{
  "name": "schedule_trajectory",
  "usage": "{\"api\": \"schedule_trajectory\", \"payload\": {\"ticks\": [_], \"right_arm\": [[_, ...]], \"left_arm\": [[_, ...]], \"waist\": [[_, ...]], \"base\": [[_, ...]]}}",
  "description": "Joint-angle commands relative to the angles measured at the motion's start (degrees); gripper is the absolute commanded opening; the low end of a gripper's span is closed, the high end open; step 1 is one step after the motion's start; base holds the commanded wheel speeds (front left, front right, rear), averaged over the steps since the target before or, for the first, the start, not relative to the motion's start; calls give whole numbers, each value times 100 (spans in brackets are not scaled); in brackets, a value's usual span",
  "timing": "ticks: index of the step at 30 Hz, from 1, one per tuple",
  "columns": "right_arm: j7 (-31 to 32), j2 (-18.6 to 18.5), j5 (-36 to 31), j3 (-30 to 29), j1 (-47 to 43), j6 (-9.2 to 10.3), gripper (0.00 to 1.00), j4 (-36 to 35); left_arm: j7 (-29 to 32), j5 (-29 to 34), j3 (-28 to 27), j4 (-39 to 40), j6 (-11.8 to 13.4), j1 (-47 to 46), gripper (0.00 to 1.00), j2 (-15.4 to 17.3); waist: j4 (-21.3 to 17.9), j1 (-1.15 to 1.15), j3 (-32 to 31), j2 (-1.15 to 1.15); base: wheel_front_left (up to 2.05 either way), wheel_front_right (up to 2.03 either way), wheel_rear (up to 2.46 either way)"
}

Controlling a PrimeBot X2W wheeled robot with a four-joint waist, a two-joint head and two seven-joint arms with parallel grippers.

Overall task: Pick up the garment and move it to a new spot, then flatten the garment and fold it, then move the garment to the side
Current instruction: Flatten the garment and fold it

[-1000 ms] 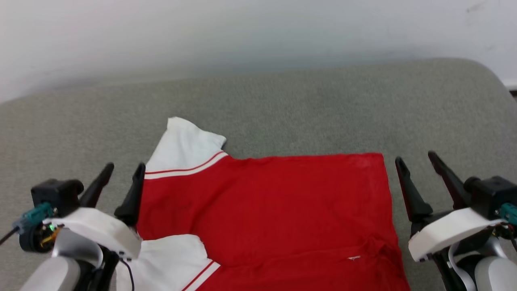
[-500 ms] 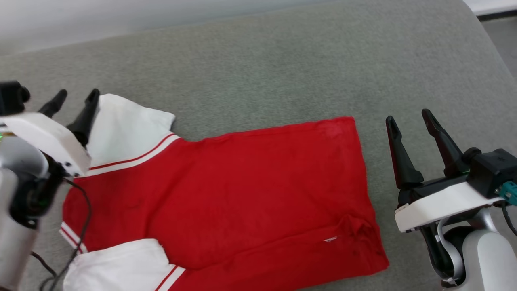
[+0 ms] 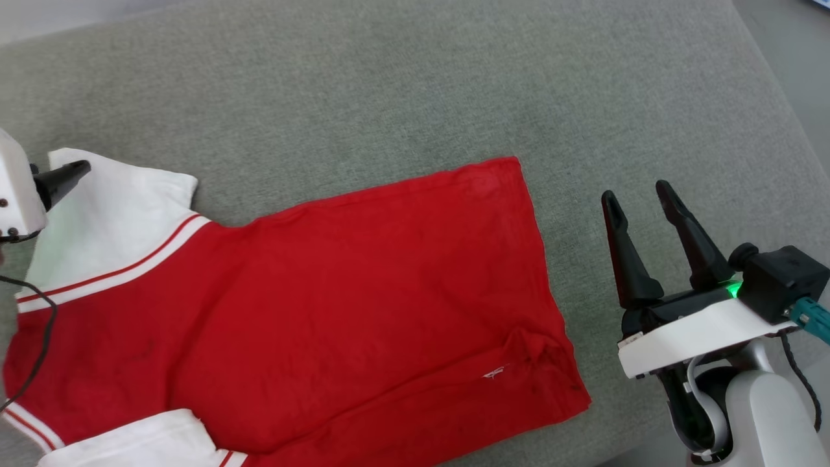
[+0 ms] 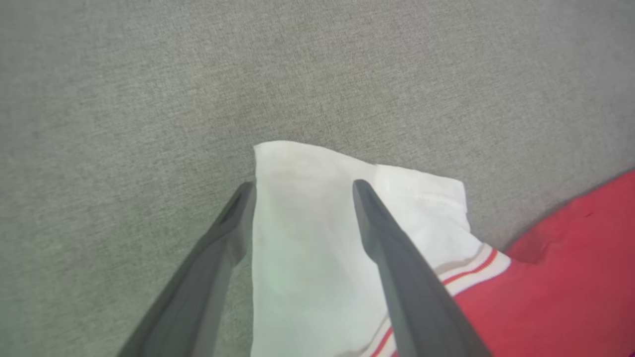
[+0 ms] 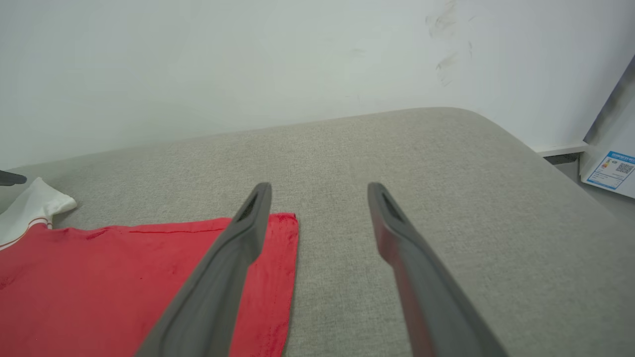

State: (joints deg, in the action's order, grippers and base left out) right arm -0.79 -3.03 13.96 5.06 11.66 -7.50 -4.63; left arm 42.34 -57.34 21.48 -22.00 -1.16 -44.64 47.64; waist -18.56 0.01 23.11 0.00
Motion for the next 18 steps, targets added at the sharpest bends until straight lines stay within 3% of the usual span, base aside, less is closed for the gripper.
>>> {"api": "schedule_trajectory", "payload": {"ticks": [1, 9, 10, 11, 12, 13, 18], "right_arm": [[-39, 22, 40, 15, 35, 1, 100, 30], [-223, 22, 270, 131, 125, 1, 100, 249], [-217, 22, 295, 124, 126, 2, 100, 284], [-227, 22, 295, 126, 140, 2, 100, 304], [-234, 21, 318, 123, 153, 1, 100, 319], [-228, 22, 324, 119, 168, 1, 100, 332], [-23, 22, 383, 145, 193, 1, 100, 406]], "left_arm": [[101, -37, 23, -52, 35, -67, 100, 21], [1165, -185, 378, -455, 262, -11, 100, -24], [1312, -240, 429, -494, 294, 45, 96, -61], [1455, -291, 476, -519, 343, 104, 46, -118], [1527, -316, 506, -505, 375, 138, 19, -155], [1532, -326, 504, -486, 392, 154, 0, -184], [1150, -316, 400, -430, 297, 129, 0, -266]], "waist": [[-120, -1, 141, 0], [-269, -1, 390, 0], [-276, -1, 408, 0], [-279, -1, 417, 0], [-281, -1, 427, 0], [-282, -1, 433, 0], [-224, -1, 388, 0]], "base": [[0, 0, 0], [0, 0, 0], [0, 0, 0], [0, 0, 0], [0, 0, 0], [0, 0, 0], [0, 0, 0]]}}
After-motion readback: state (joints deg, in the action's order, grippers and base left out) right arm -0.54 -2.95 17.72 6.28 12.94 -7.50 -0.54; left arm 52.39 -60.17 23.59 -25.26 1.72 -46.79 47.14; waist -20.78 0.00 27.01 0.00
